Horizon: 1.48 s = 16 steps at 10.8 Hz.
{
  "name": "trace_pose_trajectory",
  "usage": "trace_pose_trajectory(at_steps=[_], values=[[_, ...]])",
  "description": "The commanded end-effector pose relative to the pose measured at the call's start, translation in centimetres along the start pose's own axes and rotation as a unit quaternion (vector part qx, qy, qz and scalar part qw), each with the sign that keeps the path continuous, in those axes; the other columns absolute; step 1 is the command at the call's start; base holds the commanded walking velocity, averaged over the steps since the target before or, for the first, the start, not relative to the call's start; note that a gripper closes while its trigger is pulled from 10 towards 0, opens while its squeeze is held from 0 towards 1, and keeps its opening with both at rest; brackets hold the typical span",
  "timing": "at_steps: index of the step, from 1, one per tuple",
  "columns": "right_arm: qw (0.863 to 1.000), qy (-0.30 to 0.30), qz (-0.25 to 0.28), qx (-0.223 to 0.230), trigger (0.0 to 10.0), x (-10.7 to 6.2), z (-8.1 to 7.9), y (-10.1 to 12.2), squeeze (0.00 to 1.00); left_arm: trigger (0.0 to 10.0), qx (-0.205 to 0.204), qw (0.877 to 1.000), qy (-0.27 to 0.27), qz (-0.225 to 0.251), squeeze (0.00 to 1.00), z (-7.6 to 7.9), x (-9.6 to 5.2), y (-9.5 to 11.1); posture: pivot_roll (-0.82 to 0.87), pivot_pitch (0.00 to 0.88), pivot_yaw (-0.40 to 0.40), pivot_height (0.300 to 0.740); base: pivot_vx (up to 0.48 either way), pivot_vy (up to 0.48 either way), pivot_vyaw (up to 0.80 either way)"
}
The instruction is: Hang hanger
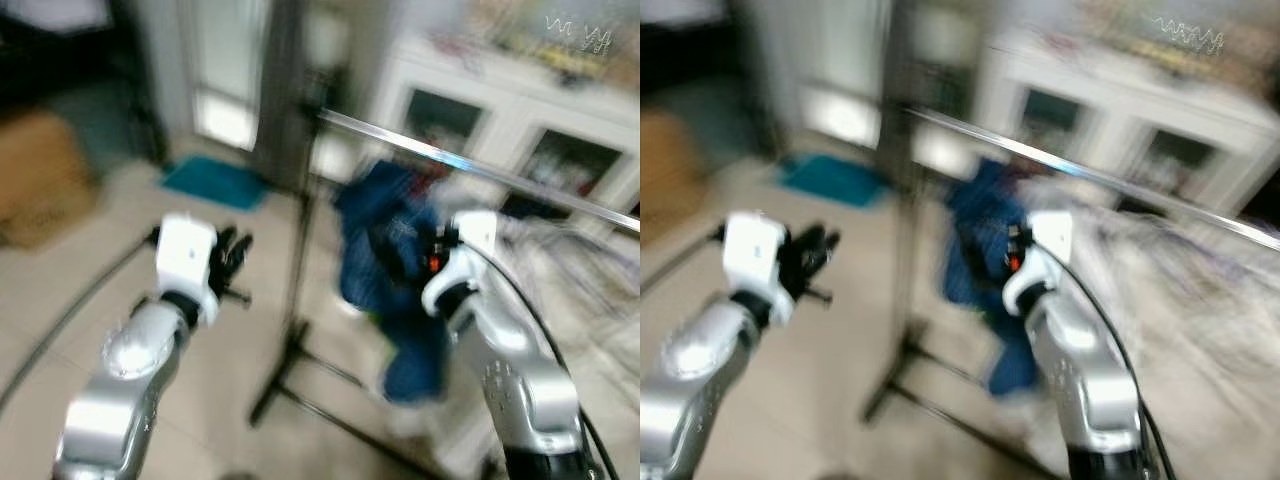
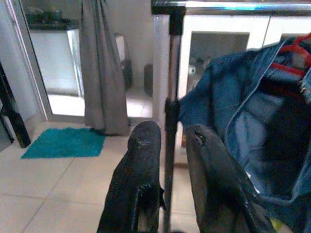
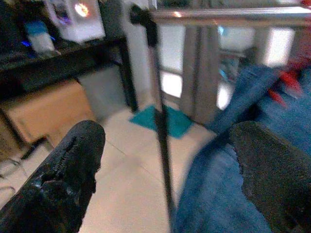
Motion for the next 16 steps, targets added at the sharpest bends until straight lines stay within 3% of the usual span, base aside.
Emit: trace_pose_trajectory(at_steps=[1,4,9,13,14,15,16], values=[[1.000,-0.016,-0.001,-0.004,10.0,0.0,0.8,0.1,1.00,10.0,0.007,1.000,-0.015,0.006,0.00,0.6,0.3,0.5,0.13,0.000,-0.102,0.740,0.364,0.000,0.00],[0.999,-0.016,-0.005,-0.028,10.0,0.1,1.0,0.5,1.00,10.0,0.009,0.999,-0.040,-0.006,0.00,1.1,0.1,0.1,0.13,0.000,-0.113,0.740,0.229,0.000,0.00],[0.998,-0.009,-0.012,-0.055,10.0,-0.1,1.0,1.3,1.00,10.0,-0.001,0.988,-0.153,-0.035,0.00,3.6,-0.8,-0.1,0.11,0.000,-0.109,0.740,0.000,0.000,0.00],[0.992,0.076,-0.045,-0.095,10.0,-0.7,-0.8,1.1,1.00,10.0,0.004,0.969,-0.228,-0.093,0.00,4.9,-1.9,-1.4,0.10,0.000,-0.108,0.740,0.000,0.000,0.00],[0.986,0.100,-0.071,-0.114,10.0,-0.6,-1.5,0.3,0.66,10.0,0.011,0.968,-0.231,-0.102,0.00,4.8,-1.8,-1.8,0.10,0.000,-0.106,0.740,0.000,0.000,0.00],[0.982,0.110,-0.088,-0.126,10.0,-0.4,-1.8,-0.2,0.00,10.0,0.012,0.967,-0.232,-0.103,0.00,4.7,-1.7,-1.8,0.10,0.000,-0.108,0.740,0.000,0.000,0.00],[0.971,0.150,-0.114,-0.148,10.0,-0.1,-3.0,-1.0,0.00,10.0,0.014,0.964,-0.243,-0.109,0.00,5.0,-1.6,-1.9,0.09,0.000,-0.109,0.740,0.000,0.000,0.00]])
Point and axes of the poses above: a point about 5 cm out from each wrist's last joint towards the gripper, its own x axis pointing out of the wrist towards the gripper, its own y axis along the axis of the wrist's last joint, z = x × y, the point moved 5 cm from there along x, pointing out of the wrist towards the gripper, and after that the axes turned 15 degrees about -x, right-handed, at the moved point
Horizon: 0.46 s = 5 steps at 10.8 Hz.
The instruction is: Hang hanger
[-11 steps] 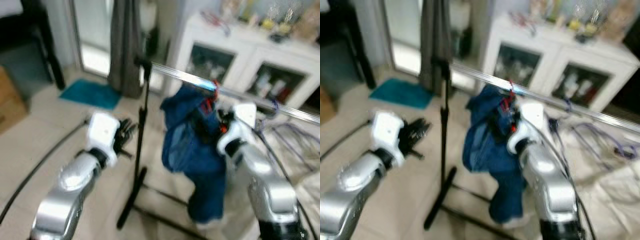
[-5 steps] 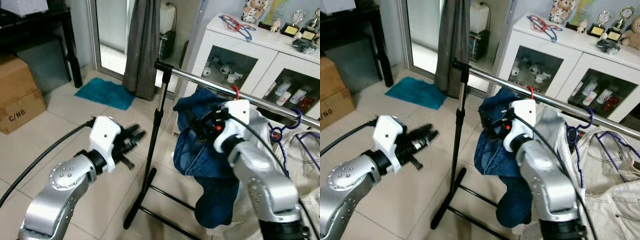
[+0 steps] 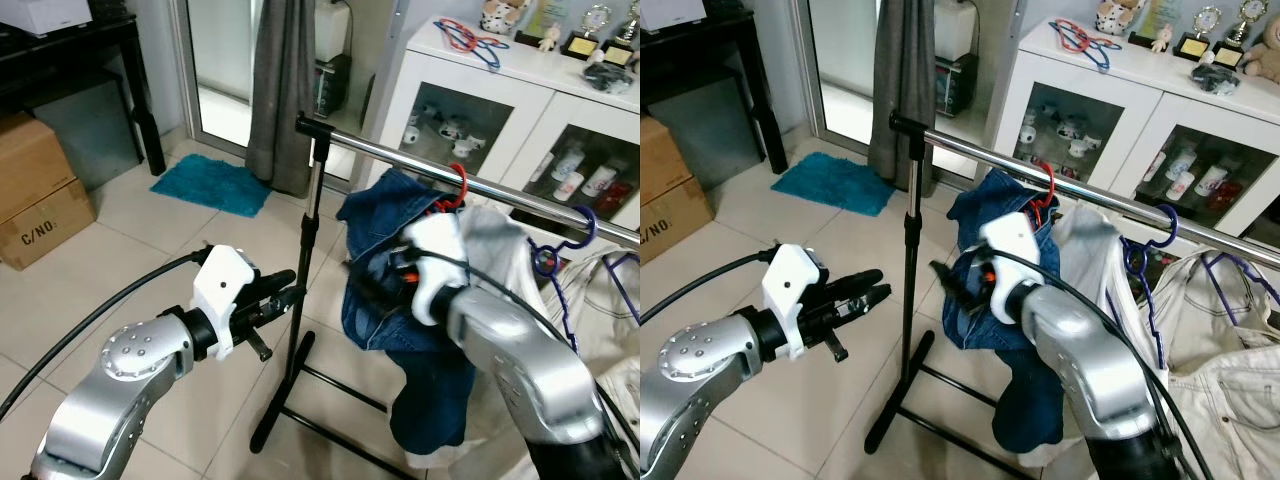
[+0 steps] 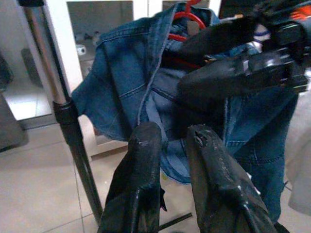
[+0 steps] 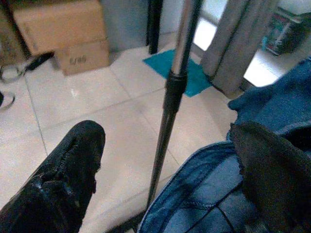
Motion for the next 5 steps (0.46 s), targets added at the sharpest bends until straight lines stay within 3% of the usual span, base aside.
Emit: trace_pose_trajectory(at_steps=[1,2,5], values=[[1.000,0.018,-0.019,-0.007,10.0,0.2,-0.4,-0.4,0.00,10.0,0.003,1.000,-0.015,-0.007,0.00,0.5,0.2,0.0,0.09,0.000,-0.114,0.740,0.000,0.000,0.00],[0.998,0.041,-0.048,-0.020,10.0,0.4,-1.1,-1.1,0.00,10.0,0.003,1.000,-0.021,-0.012,0.00,0.7,0.1,-0.2,0.09,0.000,-0.114,0.740,0.000,0.000,0.00],[0.995,-0.034,-0.093,-0.014,10.0,1.2,0.7,-2.7,0.00,10.0,0.005,1.000,-0.019,-0.014,0.00,0.7,0.1,-0.3,0.10,0.000,-0.122,0.740,0.000,0.000,0.00]])
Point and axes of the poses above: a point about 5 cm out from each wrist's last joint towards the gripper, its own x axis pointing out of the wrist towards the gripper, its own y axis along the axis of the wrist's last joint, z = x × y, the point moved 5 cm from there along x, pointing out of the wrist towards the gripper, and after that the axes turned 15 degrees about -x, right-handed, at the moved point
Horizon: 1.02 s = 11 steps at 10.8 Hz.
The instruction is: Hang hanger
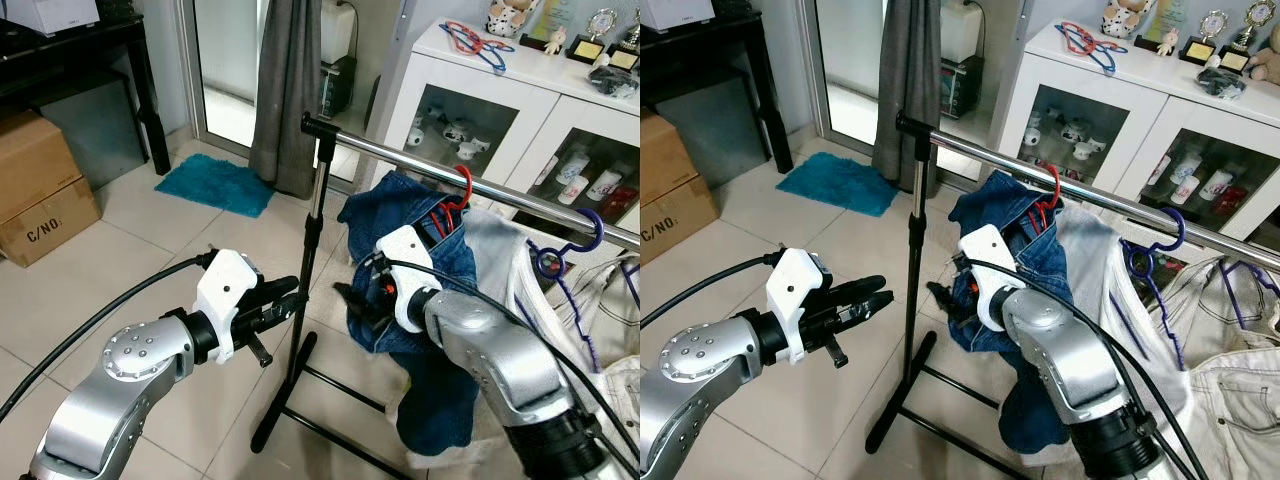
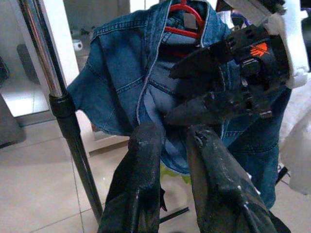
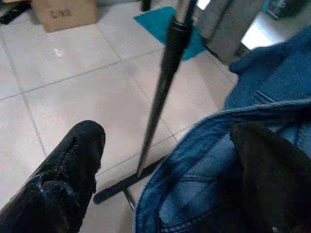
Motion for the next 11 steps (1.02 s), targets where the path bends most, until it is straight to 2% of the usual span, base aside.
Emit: trace_pose_trajectory(at_steps=[1,3,4,6,11], values=[[0.999,-0.047,-0.017,0.013,10.0,-0.3,2.0,-0.6,0.00,10.0,0.005,1.000,-0.015,-0.005,0.00,0.7,0.2,0.0,0.09,0.000,-0.116,0.740,0.000,0.000,0.00],[0.994,-0.096,-0.031,0.035,10.0,-0.5,3.3,-1.6,0.00,10.0,0.007,1.000,-0.018,-0.007,0.00,0.7,0.3,0.0,0.09,0.000,-0.106,0.740,0.000,0.000,0.00],[0.989,-0.139,-0.036,0.044,10.0,-0.9,4.7,-2.0,0.00,10.0,0.009,1.000,-0.018,-0.009,0.00,0.7,0.3,0.0,0.09,0.000,-0.104,0.740,0.000,0.000,0.00],[0.983,-0.174,-0.036,0.052,10.0,-1.7,6.0,-1.9,0.00,10.0,0.011,1.000,-0.018,-0.009,0.00,0.6,0.2,0.1,0.09,0.000,-0.104,0.740,0.000,0.000,0.00],[0.972,-0.233,-0.040,0.014,10.0,-3.8,8.7,-1.5,0.00,10.0,0.016,0.999,-0.031,-0.008,0.00,1.0,0.3,0.3,0.09,0.000,-0.102,0.740,0.000,0.000,0.00]])
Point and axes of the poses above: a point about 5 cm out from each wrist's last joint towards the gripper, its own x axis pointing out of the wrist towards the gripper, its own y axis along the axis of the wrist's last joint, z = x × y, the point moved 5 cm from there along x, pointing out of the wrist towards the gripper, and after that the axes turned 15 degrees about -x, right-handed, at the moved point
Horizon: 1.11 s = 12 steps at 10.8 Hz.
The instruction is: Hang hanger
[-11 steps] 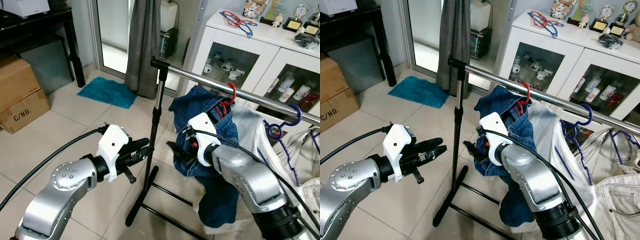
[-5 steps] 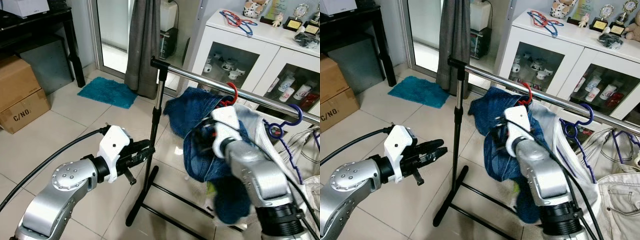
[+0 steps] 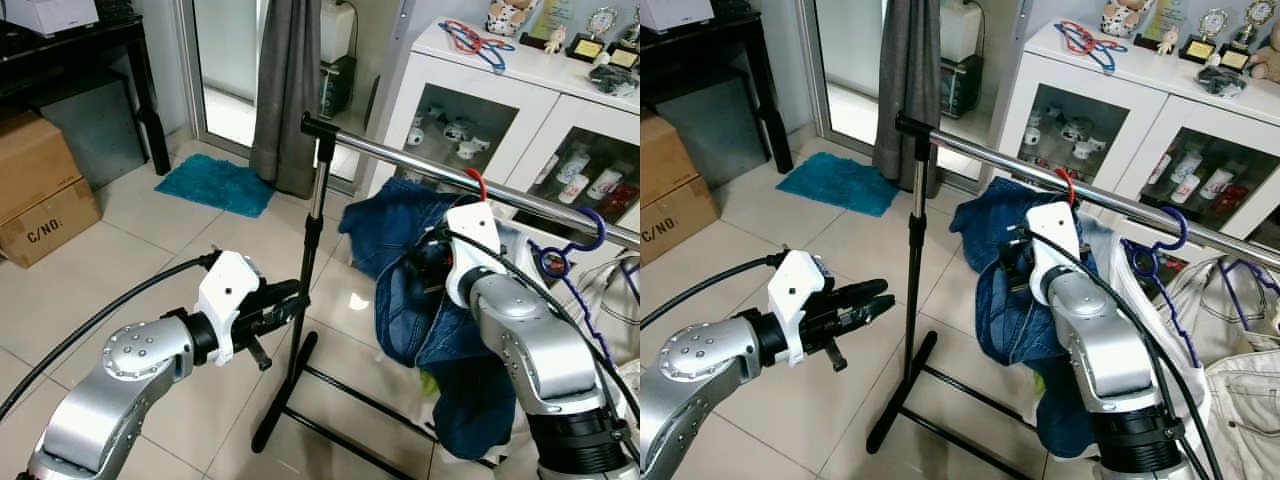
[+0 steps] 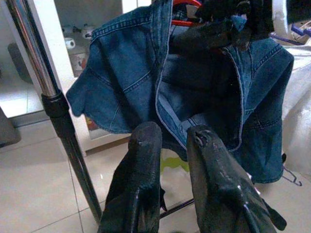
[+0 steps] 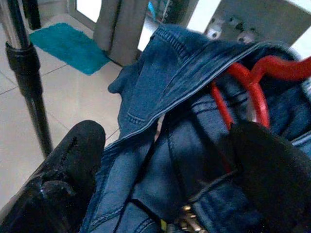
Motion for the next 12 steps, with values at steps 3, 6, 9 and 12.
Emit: trace_pose_trajectory(at_steps=[3,6,9,12], values=[[0.999,-0.040,-0.003,-0.005,10.0,-0.9,2.8,0.1,0.00,10.0,0.013,1.000,-0.017,0.001,0.00,0.7,0.2,0.4,0.09,0.000,-0.108,0.740,0.000,0.000,0.00],[0.999,-0.045,-0.006,-0.009,10.0,-0.9,3.4,0.0,0.00,10.0,0.015,1.000,-0.017,0.000,0.00,0.7,0.2,0.2,0.09,0.000,-0.114,0.740,0.000,0.000,0.00],[1.000,-0.028,-0.004,-0.013,10.0,-0.3,3.0,0.0,0.00,10.0,0.015,1.000,-0.019,-0.001,0.00,0.8,0.2,-0.1,0.09,0.000,-0.118,0.740,0.000,0.000,0.00],[1.000,-0.023,0.006,-0.010,10.0,1.7,3.8,0.5,0.00,10.0,0.017,1.000,-0.022,0.000,0.00,0.9,0.3,-0.2,0.10,0.000,-0.121,0.740,0.000,0.000,0.00]])
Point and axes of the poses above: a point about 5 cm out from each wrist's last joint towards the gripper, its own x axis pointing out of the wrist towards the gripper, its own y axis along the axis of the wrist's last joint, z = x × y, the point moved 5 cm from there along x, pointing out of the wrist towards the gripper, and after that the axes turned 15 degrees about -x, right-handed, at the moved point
